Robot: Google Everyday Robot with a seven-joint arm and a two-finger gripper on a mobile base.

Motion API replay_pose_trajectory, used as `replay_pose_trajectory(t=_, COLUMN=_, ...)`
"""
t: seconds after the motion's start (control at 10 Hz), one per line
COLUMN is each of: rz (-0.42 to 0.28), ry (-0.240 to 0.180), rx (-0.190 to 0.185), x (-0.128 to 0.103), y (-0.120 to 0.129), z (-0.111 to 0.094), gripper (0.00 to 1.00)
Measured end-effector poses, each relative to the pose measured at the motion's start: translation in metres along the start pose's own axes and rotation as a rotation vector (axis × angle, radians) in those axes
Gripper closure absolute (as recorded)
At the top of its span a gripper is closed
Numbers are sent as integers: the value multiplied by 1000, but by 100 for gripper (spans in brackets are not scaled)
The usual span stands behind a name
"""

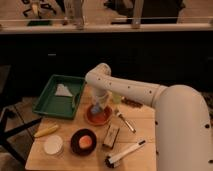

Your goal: Place sponge in red bowl

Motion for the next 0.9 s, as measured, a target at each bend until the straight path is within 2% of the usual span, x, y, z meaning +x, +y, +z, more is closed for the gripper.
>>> replay_pose_trajectory(t=0.2, rz=8, ry=6, rx=-4, x=-4, y=0, z=0, gripper=100)
replay_pose_trajectory(t=0.5, rz=45, ry=52, rx=-6, x=-7, y=1, z=3, gripper=100)
replay_pose_trajectory(t=0.7, rz=97, ry=88, rx=-2, x=-5, y=3, z=5, gripper=100)
replay_pose_trajectory(t=0.9, rz=106, ry=81, rx=7, x=-2, y=3, z=5, gripper=100)
